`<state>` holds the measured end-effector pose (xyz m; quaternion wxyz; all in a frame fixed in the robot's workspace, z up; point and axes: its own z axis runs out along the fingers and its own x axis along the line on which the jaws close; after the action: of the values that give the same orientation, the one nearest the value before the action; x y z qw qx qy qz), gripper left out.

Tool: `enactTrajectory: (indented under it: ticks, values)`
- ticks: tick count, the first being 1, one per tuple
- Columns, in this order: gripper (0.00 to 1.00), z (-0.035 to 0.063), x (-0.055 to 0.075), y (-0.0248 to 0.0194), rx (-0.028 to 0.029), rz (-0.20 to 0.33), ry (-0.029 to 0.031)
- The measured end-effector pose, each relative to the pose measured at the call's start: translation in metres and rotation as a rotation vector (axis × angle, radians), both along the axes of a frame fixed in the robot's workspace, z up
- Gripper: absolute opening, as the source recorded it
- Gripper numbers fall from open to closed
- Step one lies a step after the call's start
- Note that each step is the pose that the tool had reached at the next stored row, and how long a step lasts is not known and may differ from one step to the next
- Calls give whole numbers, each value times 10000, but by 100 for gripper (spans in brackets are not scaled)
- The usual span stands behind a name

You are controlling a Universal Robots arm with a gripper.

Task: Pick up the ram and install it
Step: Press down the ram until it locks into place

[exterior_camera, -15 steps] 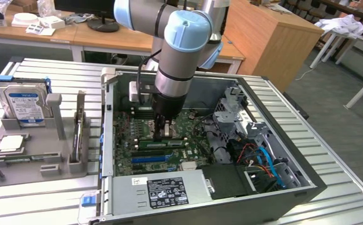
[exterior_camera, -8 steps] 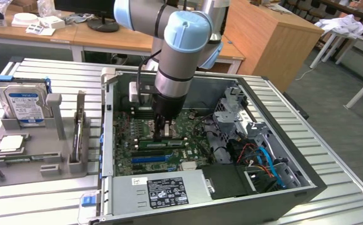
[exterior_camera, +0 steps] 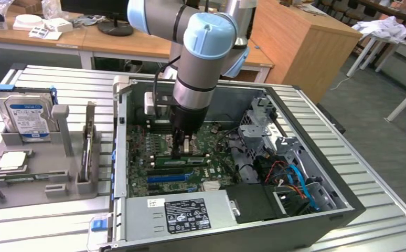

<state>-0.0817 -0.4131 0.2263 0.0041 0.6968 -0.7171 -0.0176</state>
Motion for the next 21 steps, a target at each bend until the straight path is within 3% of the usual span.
enactTrajectory:
  ticks: [21]
  values:
    - [11, -22, 0, 0, -1, 0, 1]
